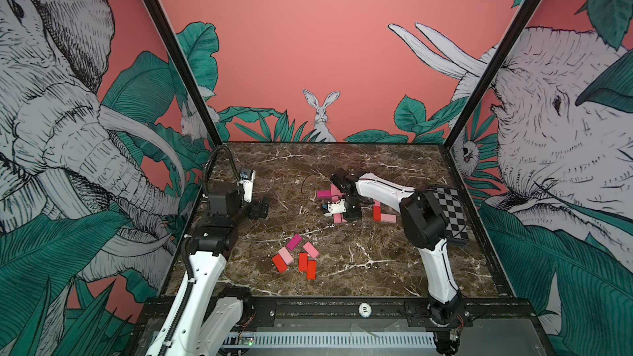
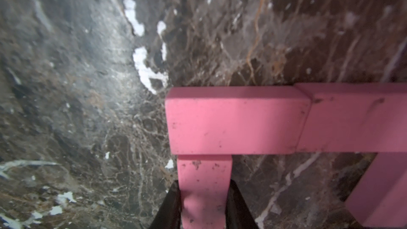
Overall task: Assemble the letter t with building blocks
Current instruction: Assemble the building block at the center of the board.
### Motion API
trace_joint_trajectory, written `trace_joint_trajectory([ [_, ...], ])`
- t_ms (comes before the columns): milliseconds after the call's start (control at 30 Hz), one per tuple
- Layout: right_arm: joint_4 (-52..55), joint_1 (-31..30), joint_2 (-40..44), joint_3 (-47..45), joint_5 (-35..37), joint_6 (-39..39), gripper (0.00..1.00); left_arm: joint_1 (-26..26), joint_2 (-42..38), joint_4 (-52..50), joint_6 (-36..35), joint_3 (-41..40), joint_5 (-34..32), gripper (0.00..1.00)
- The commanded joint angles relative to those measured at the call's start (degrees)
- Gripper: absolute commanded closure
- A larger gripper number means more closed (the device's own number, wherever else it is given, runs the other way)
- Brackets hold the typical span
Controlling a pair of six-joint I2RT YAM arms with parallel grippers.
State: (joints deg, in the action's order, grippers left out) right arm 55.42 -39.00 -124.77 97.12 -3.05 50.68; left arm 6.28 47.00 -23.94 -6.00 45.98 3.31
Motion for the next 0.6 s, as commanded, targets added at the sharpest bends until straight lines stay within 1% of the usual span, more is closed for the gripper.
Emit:
trace_joint_trajectory([
  [0, 1.7, -0.8, -2.1, -0.3, -1.7, -0.9, 0.93, -0.3, -1.0, 0.9, -0.2, -0.7, -0.6, 0.03],
  [567, 2.0, -1.2, -2.4, 0.5, -2.4, -1.8, 0.92, -0.4, -1.3, 0.8, -0.2, -0.6, -0.5, 0.03],
])
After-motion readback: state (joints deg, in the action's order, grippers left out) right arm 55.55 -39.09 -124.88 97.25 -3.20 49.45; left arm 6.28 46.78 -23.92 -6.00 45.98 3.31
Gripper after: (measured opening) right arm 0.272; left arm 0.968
